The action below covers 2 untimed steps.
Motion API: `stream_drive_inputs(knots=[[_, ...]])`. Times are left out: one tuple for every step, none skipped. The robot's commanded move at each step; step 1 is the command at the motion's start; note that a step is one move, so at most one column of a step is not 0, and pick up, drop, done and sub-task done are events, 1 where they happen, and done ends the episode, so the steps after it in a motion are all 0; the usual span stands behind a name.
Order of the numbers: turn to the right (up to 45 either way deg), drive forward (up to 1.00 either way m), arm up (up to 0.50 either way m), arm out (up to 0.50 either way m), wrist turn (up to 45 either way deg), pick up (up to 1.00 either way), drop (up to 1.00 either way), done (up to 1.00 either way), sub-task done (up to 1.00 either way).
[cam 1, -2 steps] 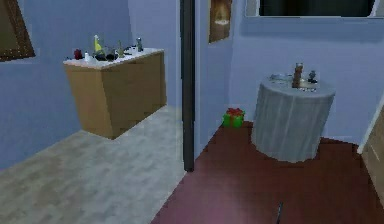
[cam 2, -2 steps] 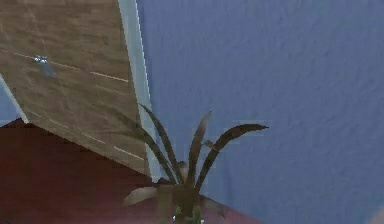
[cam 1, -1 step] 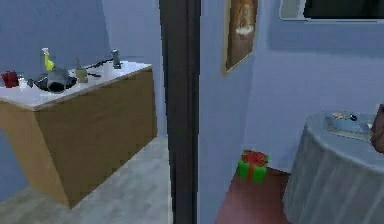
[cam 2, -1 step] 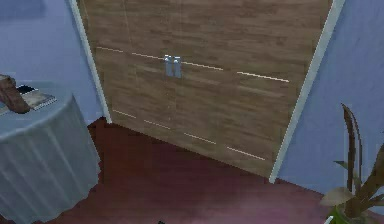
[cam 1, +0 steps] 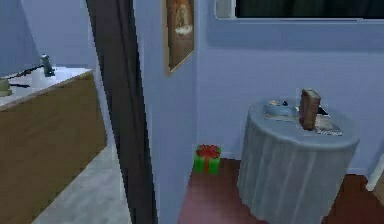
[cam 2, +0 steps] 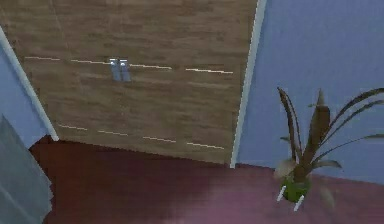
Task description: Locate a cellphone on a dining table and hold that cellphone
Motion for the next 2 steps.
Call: stream_drive_inputs(knots=[[0.0,0.15,0.0,0.0,0.0,0.0,0.0,0.0,0.0],[45.0,0.0,0.0,0.0,0.0,0.0,0.0,0.0,0.0]])
